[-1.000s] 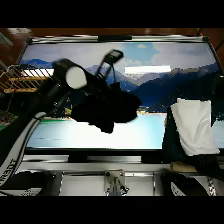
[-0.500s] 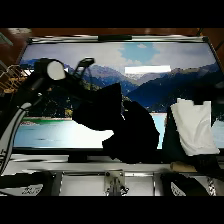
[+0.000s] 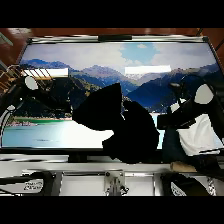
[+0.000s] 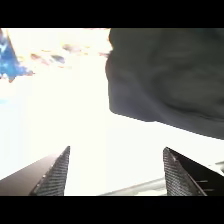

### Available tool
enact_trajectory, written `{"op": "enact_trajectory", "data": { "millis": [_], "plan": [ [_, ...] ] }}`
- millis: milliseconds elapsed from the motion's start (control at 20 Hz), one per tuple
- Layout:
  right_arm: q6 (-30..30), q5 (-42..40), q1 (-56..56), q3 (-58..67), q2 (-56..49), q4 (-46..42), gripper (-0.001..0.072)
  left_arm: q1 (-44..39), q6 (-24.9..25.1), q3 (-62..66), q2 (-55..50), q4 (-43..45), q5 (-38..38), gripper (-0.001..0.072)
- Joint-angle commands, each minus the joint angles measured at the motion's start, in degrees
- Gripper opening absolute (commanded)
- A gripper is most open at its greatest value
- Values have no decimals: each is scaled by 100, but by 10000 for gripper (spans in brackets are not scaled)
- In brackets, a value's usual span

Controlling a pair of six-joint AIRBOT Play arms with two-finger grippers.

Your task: Fold the shirts.

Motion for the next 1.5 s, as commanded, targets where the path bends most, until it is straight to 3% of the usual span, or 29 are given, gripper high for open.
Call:
{"op": "enact_trajectory", "data": {
  "millis": [0, 300, 350, 500, 600, 650, 1050, 1250, 1450],
  "plan": [
    [186, 94, 2, -297, -9, 212, 671, 175, 573, -345, -372, -629, 577, 667],
    [452, 50, 2, -802, -9, 232, 671, 7, 647, -341, -896, -964, 872, 665],
    [422, 55, 2, -1025, -9, 219, 671, -28, 710, -341, -914, -977, 874, 621],
    [420, -66, 2, -1639, -9, 192, 671, -164, 800, -337, -914, -999, 866, 343],
    [450, -184, 2, -2081, -9, 319, 671, -223, 940, -328, -892, -1128, 789, 84],
    [448, -221, 2, -2326, -9, 437, 671, -227, 1180, -328, -859, -1274, 719, 33],
    [872, -2511, 9, -3545, -9, 1899, 671, -210, 1276, -330, -332, -1318, 734, 32],
    [970, -2789, 9, -3547, -11, 1928, 670, -208, 1276, -328, -238, -1318, 737, 32],
    [730, -2459, 83, -3558, -367, 1902, 669, -203, 1274, -330, -205, -1318, 737, 32]
  ]
}}
